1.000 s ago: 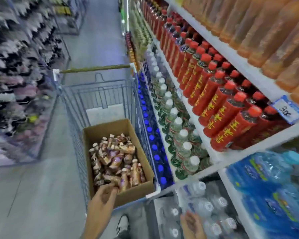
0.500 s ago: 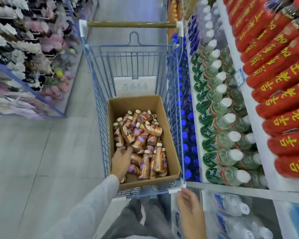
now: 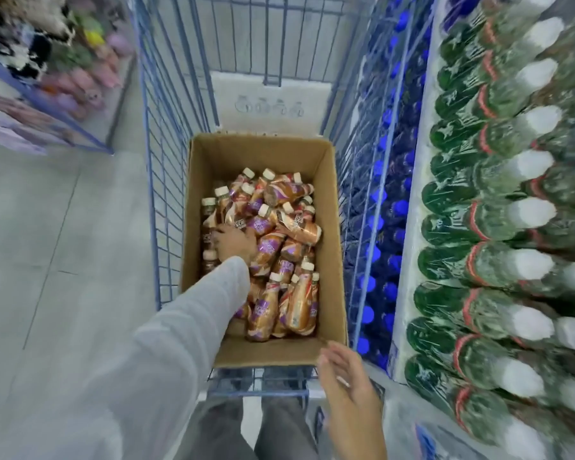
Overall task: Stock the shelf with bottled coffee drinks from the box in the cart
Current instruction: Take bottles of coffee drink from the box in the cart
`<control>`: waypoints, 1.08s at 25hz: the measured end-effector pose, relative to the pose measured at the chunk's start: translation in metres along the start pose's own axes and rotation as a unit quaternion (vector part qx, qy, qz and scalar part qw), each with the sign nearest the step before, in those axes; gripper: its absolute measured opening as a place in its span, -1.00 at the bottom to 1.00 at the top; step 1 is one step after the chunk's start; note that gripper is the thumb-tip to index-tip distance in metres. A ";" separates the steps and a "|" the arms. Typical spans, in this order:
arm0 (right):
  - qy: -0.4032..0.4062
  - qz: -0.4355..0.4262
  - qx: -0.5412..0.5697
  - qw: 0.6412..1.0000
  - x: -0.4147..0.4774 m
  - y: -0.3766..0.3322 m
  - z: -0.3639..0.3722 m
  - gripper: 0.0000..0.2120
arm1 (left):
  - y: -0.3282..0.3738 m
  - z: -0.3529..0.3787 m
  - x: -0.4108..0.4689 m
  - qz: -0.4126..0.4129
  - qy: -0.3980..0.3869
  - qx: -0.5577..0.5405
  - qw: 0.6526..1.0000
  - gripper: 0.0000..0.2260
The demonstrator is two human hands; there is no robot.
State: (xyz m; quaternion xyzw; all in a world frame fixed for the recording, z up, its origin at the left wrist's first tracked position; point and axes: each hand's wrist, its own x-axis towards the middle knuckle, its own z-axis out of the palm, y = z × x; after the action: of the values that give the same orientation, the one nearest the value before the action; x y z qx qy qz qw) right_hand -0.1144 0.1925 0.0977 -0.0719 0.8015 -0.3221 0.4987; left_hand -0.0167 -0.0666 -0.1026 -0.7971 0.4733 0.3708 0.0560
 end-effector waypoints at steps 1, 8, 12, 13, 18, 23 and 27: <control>-0.008 0.006 -0.001 1.000 0.006 -0.001 -0.001 -0.79 | 0.002 0.006 0.003 0.004 0.003 0.021 1.000 -0.24; -0.066 -0.005 -0.045 0.997 0.034 -0.023 -0.003 -0.79 | -0.002 0.016 0.001 -0.014 -0.009 -0.100 0.995 -0.36; -0.097 -0.066 -0.109 0.987 0.083 -0.061 0.006 -0.76 | -0.028 -0.025 -0.052 0.009 -0.052 -0.271 0.961 -0.47; -0.098 -0.085 -0.135 0.982 0.103 -0.070 0.013 -0.73 | -0.038 -0.037 -0.070 0.016 -0.059 -0.285 0.957 -0.47; -0.090 -0.182 -0.358 0.911 0.232 -0.103 0.075 -0.63 | -0.085 -0.082 -0.146 0.007 -0.069 -0.306 0.950 -0.42; -0.092 -0.173 -0.567 0.800 0.303 -0.085 0.120 -0.36 | -0.116 -0.086 -0.180 -0.040 -0.064 -0.357 0.931 -0.53; -0.059 -0.189 -0.577 0.792 0.300 -0.072 0.122 -0.33 | -0.115 -0.083 -0.184 -0.032 -0.058 -0.375 0.925 -0.60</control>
State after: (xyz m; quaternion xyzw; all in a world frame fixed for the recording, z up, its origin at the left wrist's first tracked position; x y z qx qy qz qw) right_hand -0.1736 -0.0492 -0.1224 -0.5149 0.7782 0.1173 0.3400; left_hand 0.0686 0.0905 0.0450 -0.7516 0.2701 0.5648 -0.2077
